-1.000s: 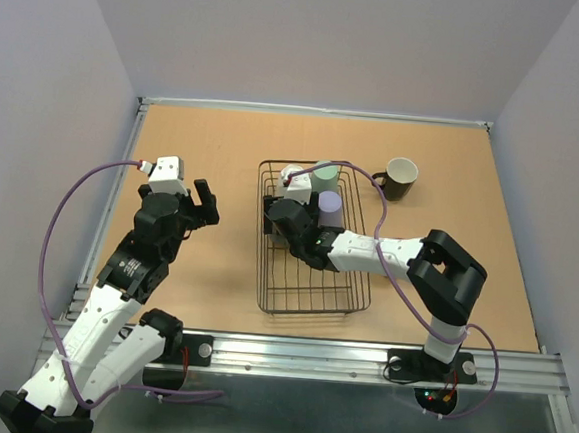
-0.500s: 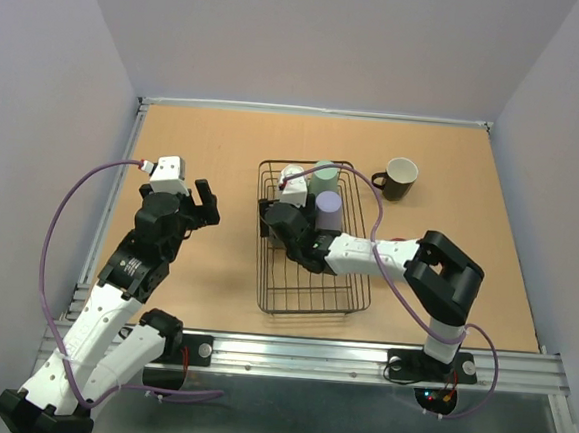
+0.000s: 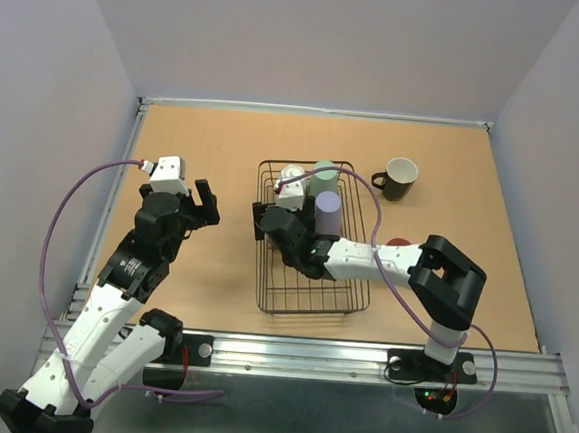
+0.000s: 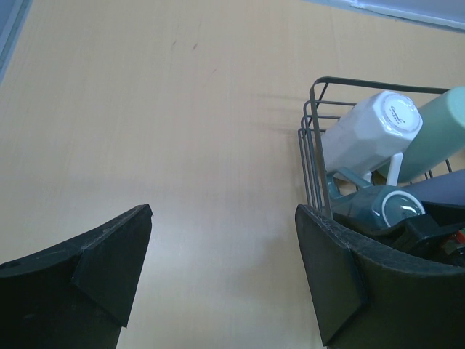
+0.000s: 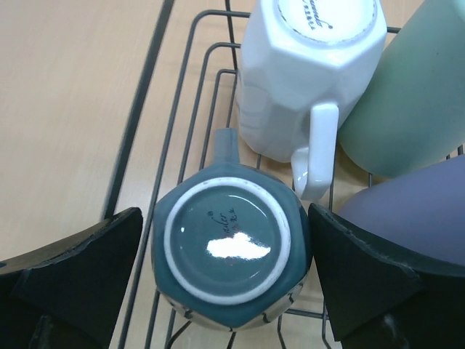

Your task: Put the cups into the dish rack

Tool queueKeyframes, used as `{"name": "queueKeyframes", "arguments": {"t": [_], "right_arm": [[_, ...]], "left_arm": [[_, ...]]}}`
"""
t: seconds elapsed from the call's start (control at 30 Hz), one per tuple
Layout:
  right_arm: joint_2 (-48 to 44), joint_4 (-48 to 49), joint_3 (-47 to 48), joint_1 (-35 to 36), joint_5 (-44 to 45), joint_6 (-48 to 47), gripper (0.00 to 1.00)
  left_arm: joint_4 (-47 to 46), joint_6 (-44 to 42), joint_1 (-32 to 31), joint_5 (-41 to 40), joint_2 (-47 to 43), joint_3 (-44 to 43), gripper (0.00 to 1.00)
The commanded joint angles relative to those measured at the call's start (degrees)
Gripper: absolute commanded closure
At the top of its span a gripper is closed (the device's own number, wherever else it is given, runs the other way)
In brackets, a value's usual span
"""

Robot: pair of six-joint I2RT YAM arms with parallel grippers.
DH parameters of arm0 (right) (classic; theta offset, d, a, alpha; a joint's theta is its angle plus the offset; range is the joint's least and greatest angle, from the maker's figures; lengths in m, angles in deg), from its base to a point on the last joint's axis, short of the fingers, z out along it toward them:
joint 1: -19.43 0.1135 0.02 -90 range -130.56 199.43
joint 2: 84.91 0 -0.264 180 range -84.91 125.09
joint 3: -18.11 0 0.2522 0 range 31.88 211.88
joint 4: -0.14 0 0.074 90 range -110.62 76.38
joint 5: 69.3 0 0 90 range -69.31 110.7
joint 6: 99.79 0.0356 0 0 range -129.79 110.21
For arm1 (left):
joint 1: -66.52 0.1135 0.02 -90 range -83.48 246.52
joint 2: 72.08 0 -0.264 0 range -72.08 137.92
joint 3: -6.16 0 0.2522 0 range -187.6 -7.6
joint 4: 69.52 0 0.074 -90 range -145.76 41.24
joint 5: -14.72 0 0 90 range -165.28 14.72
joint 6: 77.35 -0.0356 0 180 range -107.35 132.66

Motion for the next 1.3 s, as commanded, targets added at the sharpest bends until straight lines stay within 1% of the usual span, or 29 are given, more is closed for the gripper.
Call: {"name": "queueKeyframes", "arguments": {"t": [0.0, 0.23, 0.33, 0.37, 0.47, 0.5, 0.53, 0.57, 0.6, 0.63, 0.67, 0.7, 0.73, 0.77, 0.83, 0.87, 0.9, 0.93, 0.97, 1.0, 1.03, 1.07, 1.1, 1.17, 1.27], "right_arm": [[-5.07, 1.05, 4.27, 2.44, 2.86, -1.09, 0.00], [-12.81, 0.61, 5.06, 4.65, 4.88, -3.82, 0.00], [-16.14, 0.61, 4.54, 4.65, 7.60, -6.27, 0.00], [-16.68, 0.61, 4.10, 4.65, 10.48, -8.46, 0.00], [-16.95, 1.31, 3.66, 3.25, 14.89, -13.21, 0.00], [-17.12, 1.31, 2.70, 1.15, 14.73, -14.62, 0.00], [-17.56, 1.40, 1.91, -0.61, 13.68, -14.72, 0.00], [-19.65, 1.31, 0.85, -2.80, 9.24, -14.37, 0.00], [-22.80, -0.25, -1.16, -8.57, 6.23, -11.58, 0.00], [-22.84, -1.14, -2.22, -12.02, 2.98, -9.47, 0.00], [-25.62, -2.02, -2.84, -15.53, -3.31, -6.14, 0.00], [-27.04, -2.81, -3.20, -22.09, -5.64, -5.24, 0.00], [-27.84, -4.04, -3.29, -24.94, -6.97, -4.97, 0.00], [-28.45, -4.83, -2.85, -29.67, -9.68, -5.14, 0.01], [-27.76, -8.43, -0.05, -33.56, -14.16, -5.14, 0.01], [-26.19, -9.05, 1.10, -36.72, -15.84, -5.31, 0.03], [-25.13, -12.19, 2.15, -38.14, -17.25, -5.49, 0.04], [-23.55, -13.09, 4.42, -39.29, -18.74, -5.58, 0.08], [-22.23, -14.15, 4.45, -40.43, -20.24, -5.67, 0.09], [-20.65, -15.37, 6.62, -42.44, -22.95, -5.58, 0.09], [-17.42, -17.47, 7.95, -43.51, -24.11, -5.14, 0.09], [-16.17, -18.10, 9.27, -44.30, -26.99, -4.27, 0.11], [-14.15, -18.81, 9.72, -46.05, -28.32, -3.56, 0.11], [-12.65, -18.99, 10.16, -47.38, -31.92, -1.81, 0.14], [-9.92, -18.99, 11.21, -48.52, -32.56, -1.27, 0.19]], "left_arm": [[-2.61, -0.99, 0.42, -0.03, -0.16, 0.65, 0.09], [-2.52, -0.99, 0.42, 0.14, -0.16, 0.65, 0.09], [-2.61, -0.99, 0.33, 0.14, -0.25, 0.65, 0.09], [-2.61, -0.90, 0.42, 0.23, -0.25, 0.65, 0.09], [-2.61, -0.99, 0.42, 0.49, -0.25, 0.65, 0.09], [-2.61, -0.99, 0.42, 0.49, -0.25, 0.65, 0.09], [-2.61, -1.08, 0.42, 0.49, -0.25, 0.65, 0.09], [-2.61, -0.99, 0.42, 0.49, -0.34, 0.73, 0.09], [-2.52, -0.99, 0.42, 0.49, -0.43, 0.74, 0.09], [-2.61, -0.99, 0.33, 0.58, -0.43, 0.74, 0.09], [-2.52, -0.99, 0.33, 0.67, -0.60, 0.74, 0.09], [-2.61, -0.99, 0.42, 0.76, -0.52, 0.74, 0.09], [-2.52, -1.08, 0.33, 0.84, -0.52, 0.74, 0.09], [-2.70, -1.08, 0.42, 1.11, -0.60, 0.82, 0.09], [-2.78, -1.08, 0.42, 1.46, -0.69, 0.82, 0.09], [-2.87, -1.08, 0.42, 1.46, -0.69, 0.82, 0.09], [-2.87, -1.08, 0.42, 1.55, -0.78, 0.91, 0.09], [-2.87, -1.25, 0.42, 1.63, -0.61, 0.82, 0.09], [-2.87, -1.25, 0.50, 1.46, -0.60, 0.91, 0.09], [-2.87, -1.25, 0.42, 1.72, -0.78, 0.82, 0.09], [-2.87, -1.25, 0.50, 1.64, -0.78, 0.91, 0.09], [-2.87, -1.17, 0.51, 1.55, -0.78, 0.91, 0.09], [-2.79, -1.17, 0.51, 1.72, -0.87, 0.91, 0.09], [-2.96, -1.08, 0.51, 1.64, -0.87, 0.91, 0.09], [-2.87, -1.17, 0.51, 1.81, -0.87, 1.00, 0.09]]}}
